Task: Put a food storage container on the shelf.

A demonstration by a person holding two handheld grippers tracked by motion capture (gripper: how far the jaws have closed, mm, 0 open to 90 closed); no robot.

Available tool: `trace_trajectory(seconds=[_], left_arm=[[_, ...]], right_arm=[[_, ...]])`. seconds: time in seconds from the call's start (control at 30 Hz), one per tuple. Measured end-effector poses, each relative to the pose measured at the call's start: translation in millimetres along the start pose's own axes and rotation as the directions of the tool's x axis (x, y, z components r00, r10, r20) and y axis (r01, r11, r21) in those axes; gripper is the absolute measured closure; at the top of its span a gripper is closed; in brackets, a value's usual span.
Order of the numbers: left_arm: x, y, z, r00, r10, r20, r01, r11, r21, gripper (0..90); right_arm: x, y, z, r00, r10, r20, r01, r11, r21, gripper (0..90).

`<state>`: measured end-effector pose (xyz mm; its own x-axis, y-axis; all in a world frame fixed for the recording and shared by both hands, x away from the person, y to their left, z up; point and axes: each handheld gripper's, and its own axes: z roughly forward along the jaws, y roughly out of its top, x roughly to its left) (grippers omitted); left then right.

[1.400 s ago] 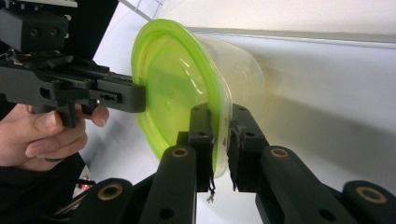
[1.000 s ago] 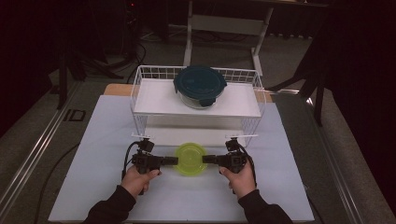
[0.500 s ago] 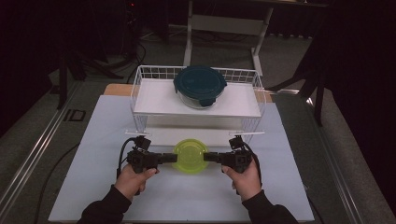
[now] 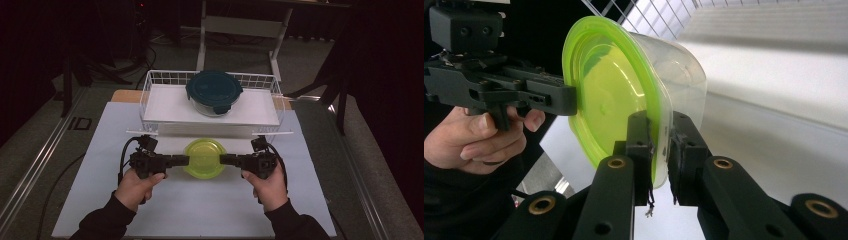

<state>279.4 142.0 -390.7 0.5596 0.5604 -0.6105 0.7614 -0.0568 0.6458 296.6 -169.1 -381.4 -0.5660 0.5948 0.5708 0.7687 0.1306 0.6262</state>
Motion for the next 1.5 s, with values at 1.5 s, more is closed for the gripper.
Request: trace_trajectory(seconds=[1.5], left_arm=[[-46.6,142.5,-31.2,0.9963,0.081,-0.028,-0.084,0.9886,-0.125,81.7]], right_arm=[[41.6,131.9,-55.3,0.9954,-0.060,0.075,0.073,0.980,-0.185,80.6]])
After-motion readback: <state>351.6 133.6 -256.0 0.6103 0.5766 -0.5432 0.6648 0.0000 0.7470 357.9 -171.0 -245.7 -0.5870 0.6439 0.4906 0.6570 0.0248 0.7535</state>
